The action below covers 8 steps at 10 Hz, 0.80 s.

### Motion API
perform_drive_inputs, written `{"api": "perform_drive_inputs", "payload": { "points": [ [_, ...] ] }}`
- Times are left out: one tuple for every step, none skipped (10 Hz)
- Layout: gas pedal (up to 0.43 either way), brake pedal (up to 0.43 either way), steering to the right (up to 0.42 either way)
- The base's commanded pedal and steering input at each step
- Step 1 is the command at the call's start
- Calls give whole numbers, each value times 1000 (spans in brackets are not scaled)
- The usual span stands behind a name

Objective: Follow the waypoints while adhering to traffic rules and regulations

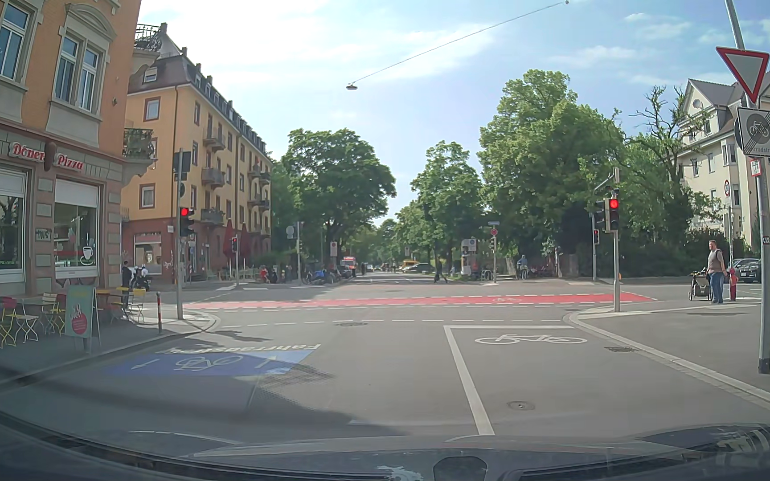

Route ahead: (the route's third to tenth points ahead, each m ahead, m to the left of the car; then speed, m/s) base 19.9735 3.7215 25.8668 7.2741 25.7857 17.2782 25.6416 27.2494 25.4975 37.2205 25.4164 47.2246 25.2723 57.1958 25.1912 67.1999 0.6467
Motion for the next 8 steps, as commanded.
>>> {"api": "perform_drive_inputs", "payload": {
  "points": [
    [0,201,-12],
    [0,201,-12],
    [0,201,-12],
    [0,201,-12],
    [0,201,-12],
    [0,201,-12],
    [0,207,-12],
    [0,207,-12]
  ]
}}
